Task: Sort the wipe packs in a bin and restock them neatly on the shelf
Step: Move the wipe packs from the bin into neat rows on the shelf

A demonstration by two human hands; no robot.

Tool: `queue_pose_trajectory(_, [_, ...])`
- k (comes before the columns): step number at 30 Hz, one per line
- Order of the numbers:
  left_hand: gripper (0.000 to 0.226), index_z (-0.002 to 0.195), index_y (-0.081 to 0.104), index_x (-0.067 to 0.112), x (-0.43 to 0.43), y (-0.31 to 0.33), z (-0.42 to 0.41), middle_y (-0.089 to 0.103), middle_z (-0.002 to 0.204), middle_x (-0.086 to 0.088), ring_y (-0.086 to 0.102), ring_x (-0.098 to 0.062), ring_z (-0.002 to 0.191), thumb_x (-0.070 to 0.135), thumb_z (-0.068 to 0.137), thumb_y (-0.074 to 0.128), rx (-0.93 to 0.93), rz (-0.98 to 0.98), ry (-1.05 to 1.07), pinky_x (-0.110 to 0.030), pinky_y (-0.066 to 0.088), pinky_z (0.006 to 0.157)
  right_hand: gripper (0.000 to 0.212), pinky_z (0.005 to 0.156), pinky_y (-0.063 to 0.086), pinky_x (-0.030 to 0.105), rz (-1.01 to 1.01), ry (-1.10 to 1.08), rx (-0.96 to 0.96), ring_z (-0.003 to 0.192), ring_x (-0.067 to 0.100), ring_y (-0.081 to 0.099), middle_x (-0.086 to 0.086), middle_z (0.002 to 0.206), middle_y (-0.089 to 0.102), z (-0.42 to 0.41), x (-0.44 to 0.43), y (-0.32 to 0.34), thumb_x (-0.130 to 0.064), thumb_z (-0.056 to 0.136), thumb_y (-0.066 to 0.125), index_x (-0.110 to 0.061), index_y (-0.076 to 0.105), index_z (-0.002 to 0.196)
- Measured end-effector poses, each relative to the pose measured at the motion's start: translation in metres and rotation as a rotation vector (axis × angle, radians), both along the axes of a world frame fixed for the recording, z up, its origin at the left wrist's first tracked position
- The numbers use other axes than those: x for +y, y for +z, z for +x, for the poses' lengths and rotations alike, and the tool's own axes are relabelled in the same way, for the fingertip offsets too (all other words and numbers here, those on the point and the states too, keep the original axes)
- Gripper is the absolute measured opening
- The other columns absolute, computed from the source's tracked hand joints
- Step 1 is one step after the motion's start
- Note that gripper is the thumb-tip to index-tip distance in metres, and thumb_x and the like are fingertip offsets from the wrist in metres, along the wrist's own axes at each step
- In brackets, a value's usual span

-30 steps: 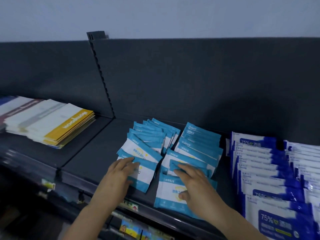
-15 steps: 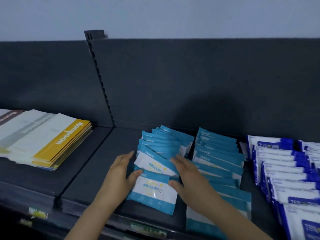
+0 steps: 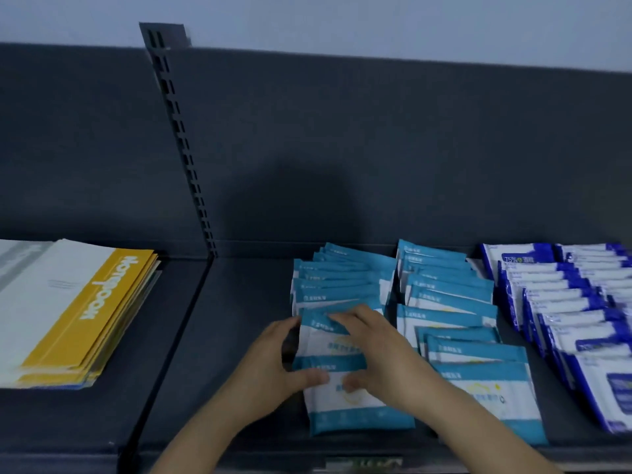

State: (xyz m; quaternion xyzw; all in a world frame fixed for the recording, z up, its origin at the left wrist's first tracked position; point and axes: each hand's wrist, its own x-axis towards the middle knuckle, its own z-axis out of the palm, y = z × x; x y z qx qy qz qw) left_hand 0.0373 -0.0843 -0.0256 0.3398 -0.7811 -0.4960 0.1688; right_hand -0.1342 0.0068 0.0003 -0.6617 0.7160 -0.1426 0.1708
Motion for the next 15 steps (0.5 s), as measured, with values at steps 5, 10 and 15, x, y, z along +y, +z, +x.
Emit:
queue_pose_trajectory(5, [0.019,0.106,0.062,0.033,-0.005,0.002,-0.001,0.067,0.114,0.003,0.065,-0.007,0.101,0.036,0.092,0.050,0.197,0.264,0.103,-0.028,0.053,0.089,0.073,0.084,0.025,0.012,0.000,0.067,0.052,0.117,0.008,0.036,-0.011,0.127,0.033,0.005,0.009,0.003,-0.015,0.079,0.073,-0.029,0.035,0.140])
queue_pose_trajectory(10, [0.022,0.108,0.063,0.026,-0.009,-0.001,-0.002,0.069,0.105,0.004,0.066,-0.007,0.093,0.011,0.095,0.055,0.145,0.295,0.155,-0.018,0.053,0.078,0.063,0.092,0.026,0.010,0.028,0.028,-0.023,0.125,0.004,0.033,-0.014,0.138,0.038,0.001,0.020,0.005,-0.014,0.083,0.070,-0.032,0.040,0.137])
queue_pose_trajectory(15, [0.032,0.100,0.067,0.029,-0.009,-0.005,-0.008,0.071,0.094,0.009,0.066,0.002,0.078,0.003,0.082,0.070,0.112,0.160,0.182,-0.011,0.050,0.069,0.059,0.090,0.023,0.003,-0.017,0.011,-0.068,0.123,0.002,0.037,-0.015,0.132,0.046,-0.003,0.024,0.000,-0.017,0.082,0.071,-0.032,0.046,0.134])
